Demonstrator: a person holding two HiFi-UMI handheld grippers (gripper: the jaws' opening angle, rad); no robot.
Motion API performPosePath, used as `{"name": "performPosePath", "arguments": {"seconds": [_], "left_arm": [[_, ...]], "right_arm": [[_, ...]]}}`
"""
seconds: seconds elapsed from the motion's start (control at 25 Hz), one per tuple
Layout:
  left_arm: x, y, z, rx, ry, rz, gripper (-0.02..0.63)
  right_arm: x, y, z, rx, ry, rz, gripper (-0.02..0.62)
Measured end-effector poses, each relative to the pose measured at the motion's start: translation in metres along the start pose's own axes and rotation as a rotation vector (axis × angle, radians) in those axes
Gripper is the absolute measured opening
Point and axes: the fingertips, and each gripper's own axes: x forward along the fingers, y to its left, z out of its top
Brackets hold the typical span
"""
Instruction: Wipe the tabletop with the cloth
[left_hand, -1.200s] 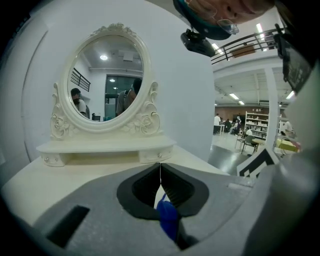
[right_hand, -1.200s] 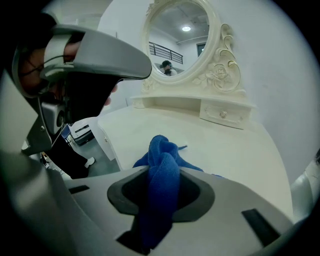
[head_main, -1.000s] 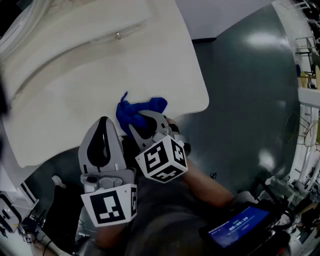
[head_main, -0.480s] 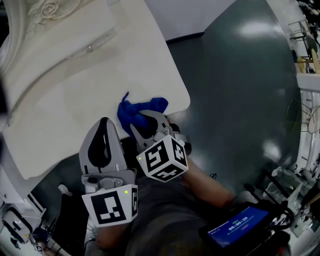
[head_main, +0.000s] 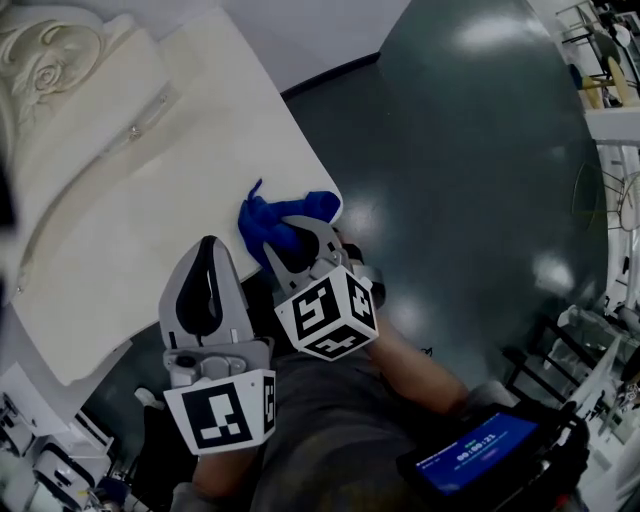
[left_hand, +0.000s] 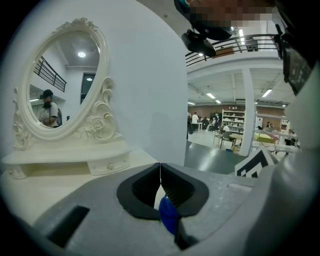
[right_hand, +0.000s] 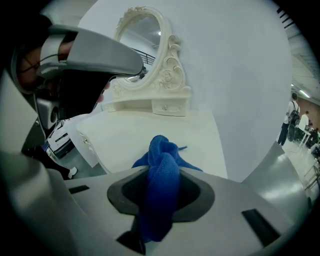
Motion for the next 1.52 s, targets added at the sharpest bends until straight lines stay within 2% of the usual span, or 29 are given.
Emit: {"name": "performPosePath", "arguments": {"seconds": [0.64,0.88,1.0,1.12,1.2,1.36,1.52], "left_arm": [[0.034,-0.065,0.025,0.074,-0.025,-0.14,0.015],[0.039,-0.102,0.042,0.112,-0.053,-0.211,0.015],[0.037,-0.117,0.054,0.131,-0.082,-0.239,0.017],[0.027,-0.127,0.074,0.144,-0.123,-0.252,0.017],[0.017,-0.127,0.092,0.146,-0.162,-0.244,0.017],[-0.008,-0.115,0.135,0.138,-0.279,-0.195,0.017],[-0.043,-0.095,0.171,0.169,-0.357,-0.143,0.017]], "right_arm": [[-0.042,-0.077,-0.038,0.133,0.022,-0.151,0.11],[-0.082,-0.122,-0.073,0.201,0.059,-0.281,0.11],[-0.112,-0.142,-0.074,0.222,0.034,-0.349,0.11],[-0.149,-0.152,-0.052,0.257,-0.051,-0.39,0.11],[-0.174,-0.154,-0.021,0.261,-0.144,-0.404,0.11],[-0.222,-0.149,0.06,0.193,-0.361,-0.41,0.11],[-0.254,-0.122,0.133,0.132,-0.545,-0.363,0.11]]}}
